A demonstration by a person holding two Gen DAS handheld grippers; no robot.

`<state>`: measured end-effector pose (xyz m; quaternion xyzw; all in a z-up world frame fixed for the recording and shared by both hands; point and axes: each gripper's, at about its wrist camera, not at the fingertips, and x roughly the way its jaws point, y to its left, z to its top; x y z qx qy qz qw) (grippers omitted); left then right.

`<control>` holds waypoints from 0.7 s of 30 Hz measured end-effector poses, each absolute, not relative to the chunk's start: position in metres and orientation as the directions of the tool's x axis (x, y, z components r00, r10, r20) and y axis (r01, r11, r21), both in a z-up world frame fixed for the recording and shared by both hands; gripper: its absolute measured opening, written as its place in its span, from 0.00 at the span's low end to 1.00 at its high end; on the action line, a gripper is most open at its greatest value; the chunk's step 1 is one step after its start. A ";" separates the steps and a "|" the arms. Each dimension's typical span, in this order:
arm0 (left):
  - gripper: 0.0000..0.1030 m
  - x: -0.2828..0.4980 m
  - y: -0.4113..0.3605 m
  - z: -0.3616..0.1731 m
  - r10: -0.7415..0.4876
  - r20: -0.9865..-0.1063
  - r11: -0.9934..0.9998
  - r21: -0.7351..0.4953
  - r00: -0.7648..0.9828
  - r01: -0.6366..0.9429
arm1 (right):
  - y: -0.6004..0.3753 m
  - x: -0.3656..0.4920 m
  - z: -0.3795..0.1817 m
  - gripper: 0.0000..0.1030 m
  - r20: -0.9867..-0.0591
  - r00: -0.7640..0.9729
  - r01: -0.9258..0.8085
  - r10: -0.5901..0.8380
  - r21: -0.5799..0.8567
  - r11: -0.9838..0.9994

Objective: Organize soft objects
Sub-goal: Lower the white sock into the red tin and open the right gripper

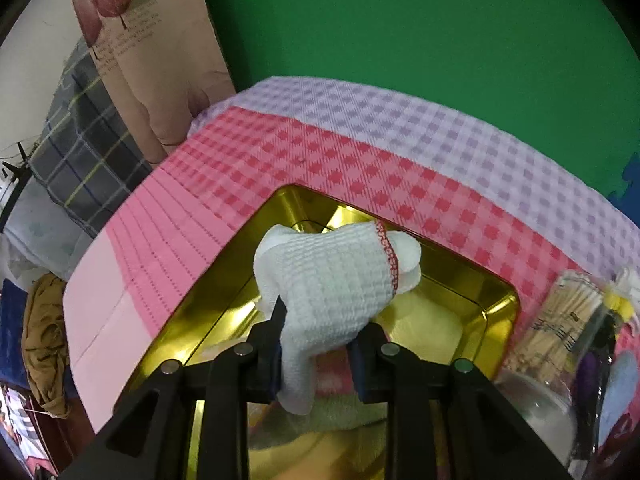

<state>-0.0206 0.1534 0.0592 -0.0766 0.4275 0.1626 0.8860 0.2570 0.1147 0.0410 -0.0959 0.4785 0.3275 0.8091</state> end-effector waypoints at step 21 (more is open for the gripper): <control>0.93 -0.021 0.149 0.057 0.265 -0.771 0.933 0.053 0.579 -0.356 | 0.014 0.213 0.077 0.54 -0.661 0.524 -0.527 0.537 0.244 0.814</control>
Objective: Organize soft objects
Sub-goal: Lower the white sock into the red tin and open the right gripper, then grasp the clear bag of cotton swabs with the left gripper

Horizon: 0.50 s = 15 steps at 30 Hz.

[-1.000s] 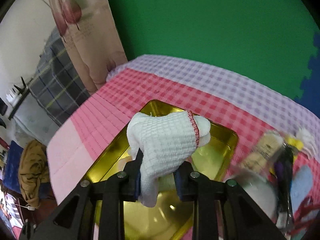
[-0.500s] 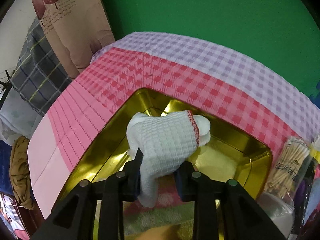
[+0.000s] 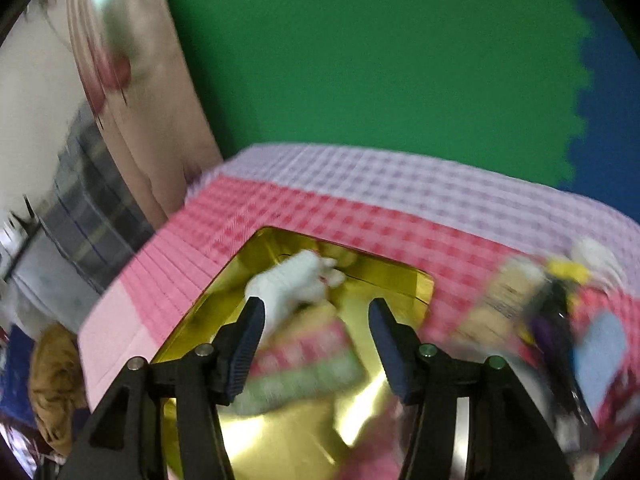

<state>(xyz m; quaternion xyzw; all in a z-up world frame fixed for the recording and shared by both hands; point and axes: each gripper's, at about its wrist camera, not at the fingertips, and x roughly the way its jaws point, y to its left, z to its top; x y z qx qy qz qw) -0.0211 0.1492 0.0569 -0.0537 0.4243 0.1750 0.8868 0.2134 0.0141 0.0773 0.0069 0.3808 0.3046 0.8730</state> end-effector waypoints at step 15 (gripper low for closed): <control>0.93 -0.027 0.086 0.071 0.247 -0.704 0.969 0.189 0.666 -0.159 | -0.275 0.138 0.011 0.57 -0.668 0.736 -0.034 -0.113 -0.204 0.978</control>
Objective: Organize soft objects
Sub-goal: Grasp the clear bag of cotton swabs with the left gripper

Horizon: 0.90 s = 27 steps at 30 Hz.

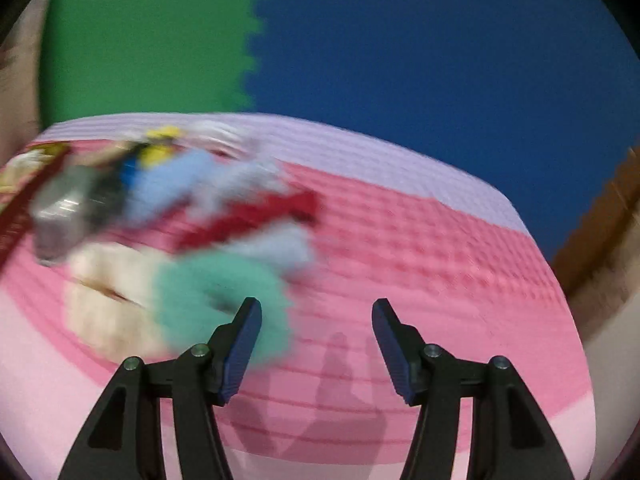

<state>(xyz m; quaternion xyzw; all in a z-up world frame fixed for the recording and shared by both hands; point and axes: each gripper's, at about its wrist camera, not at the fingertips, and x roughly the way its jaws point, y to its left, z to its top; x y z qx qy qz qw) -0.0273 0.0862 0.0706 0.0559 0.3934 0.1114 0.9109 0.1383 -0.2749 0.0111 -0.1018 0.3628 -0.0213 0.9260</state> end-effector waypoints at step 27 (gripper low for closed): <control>0.76 0.270 -0.028 0.065 0.099 -0.851 0.704 0.426 0.515 0.568 | -0.317 0.146 -0.003 0.59 -0.728 0.679 -0.036 0.090 0.090 0.995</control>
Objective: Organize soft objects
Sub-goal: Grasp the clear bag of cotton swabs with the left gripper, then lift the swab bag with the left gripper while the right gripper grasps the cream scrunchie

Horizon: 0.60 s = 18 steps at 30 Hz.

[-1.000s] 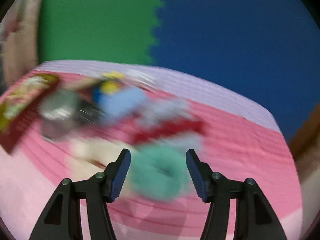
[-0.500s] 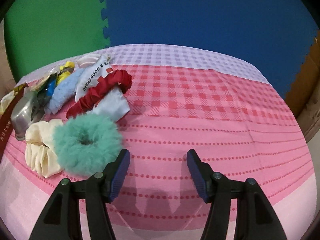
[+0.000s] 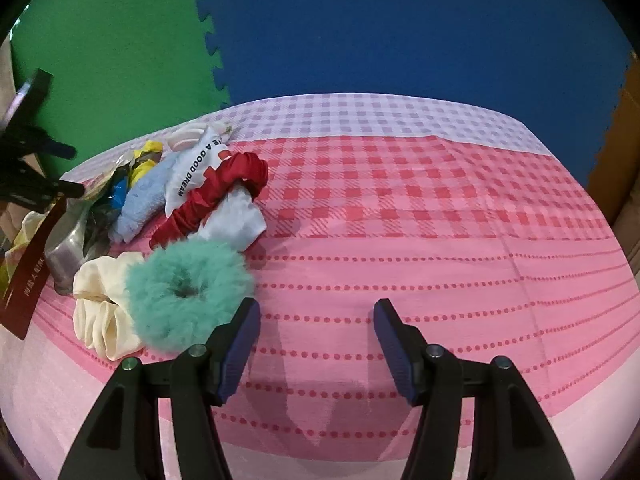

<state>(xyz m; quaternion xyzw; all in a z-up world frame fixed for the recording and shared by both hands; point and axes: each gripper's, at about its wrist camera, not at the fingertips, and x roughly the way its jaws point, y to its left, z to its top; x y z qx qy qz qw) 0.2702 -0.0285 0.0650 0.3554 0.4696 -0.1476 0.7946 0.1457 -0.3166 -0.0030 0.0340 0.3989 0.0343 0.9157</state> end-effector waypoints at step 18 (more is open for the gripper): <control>0.08 0.334 -0.010 0.025 0.113 -0.912 0.778 0.328 0.394 0.535 | -0.319 0.150 -0.005 0.59 -0.735 0.666 -0.046 0.125 0.126 0.991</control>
